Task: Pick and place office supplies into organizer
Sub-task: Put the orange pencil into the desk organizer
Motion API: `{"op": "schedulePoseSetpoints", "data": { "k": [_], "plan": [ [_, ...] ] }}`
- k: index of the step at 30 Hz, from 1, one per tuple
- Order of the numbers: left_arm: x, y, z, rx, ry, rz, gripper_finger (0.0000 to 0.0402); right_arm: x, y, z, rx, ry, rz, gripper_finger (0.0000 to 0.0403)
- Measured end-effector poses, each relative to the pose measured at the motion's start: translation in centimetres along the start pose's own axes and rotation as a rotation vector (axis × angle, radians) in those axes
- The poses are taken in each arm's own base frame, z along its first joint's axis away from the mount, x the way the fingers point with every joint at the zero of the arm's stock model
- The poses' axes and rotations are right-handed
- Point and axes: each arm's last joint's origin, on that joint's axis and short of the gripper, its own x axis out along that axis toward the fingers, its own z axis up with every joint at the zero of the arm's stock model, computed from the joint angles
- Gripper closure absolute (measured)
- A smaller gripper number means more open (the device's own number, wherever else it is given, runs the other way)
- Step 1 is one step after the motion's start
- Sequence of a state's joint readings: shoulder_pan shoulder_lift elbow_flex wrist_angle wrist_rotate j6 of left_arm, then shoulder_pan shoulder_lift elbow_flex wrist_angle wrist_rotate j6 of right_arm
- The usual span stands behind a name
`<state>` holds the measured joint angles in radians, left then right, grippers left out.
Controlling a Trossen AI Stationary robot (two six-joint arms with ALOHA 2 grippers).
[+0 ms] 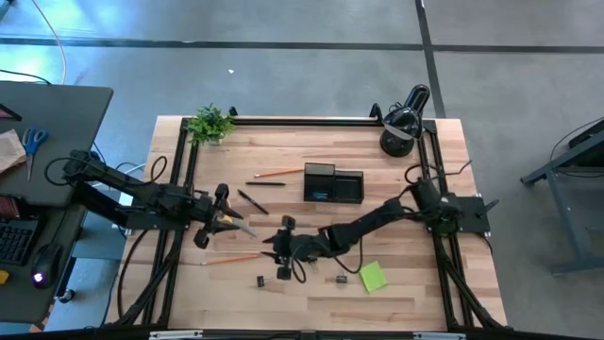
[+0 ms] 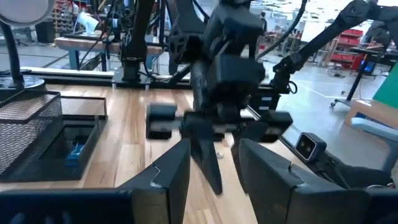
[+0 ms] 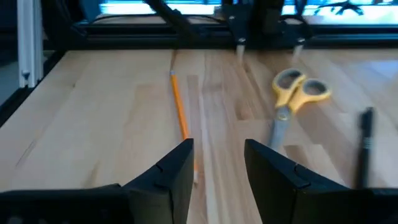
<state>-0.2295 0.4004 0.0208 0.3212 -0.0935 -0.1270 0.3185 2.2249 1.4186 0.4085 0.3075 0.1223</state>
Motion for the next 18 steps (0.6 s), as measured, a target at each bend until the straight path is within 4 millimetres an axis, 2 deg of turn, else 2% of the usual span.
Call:
{"op": "schedulePoseSetpoints", "data": {
  "k": [5,12,18],
  "plan": [
    [-0.1,0.0,0.1,0.002,-0.014,0.003,0.0273,2.2,-0.3,-0.9,-0.027,0.016,0.033,0.0265],
    [-0.3,0.0,0.2,0.001,-0.023,0.002,0.0273,4.6,-0.2,-0.6,-0.052,-0.013,0.101,0.0265],
    [-0.3,0.0,0.2,0.001,-0.021,0.003,0.0273,6.1,-0.5,-1.1,-0.060,-0.013,0.132,0.0265]
  ]
}}
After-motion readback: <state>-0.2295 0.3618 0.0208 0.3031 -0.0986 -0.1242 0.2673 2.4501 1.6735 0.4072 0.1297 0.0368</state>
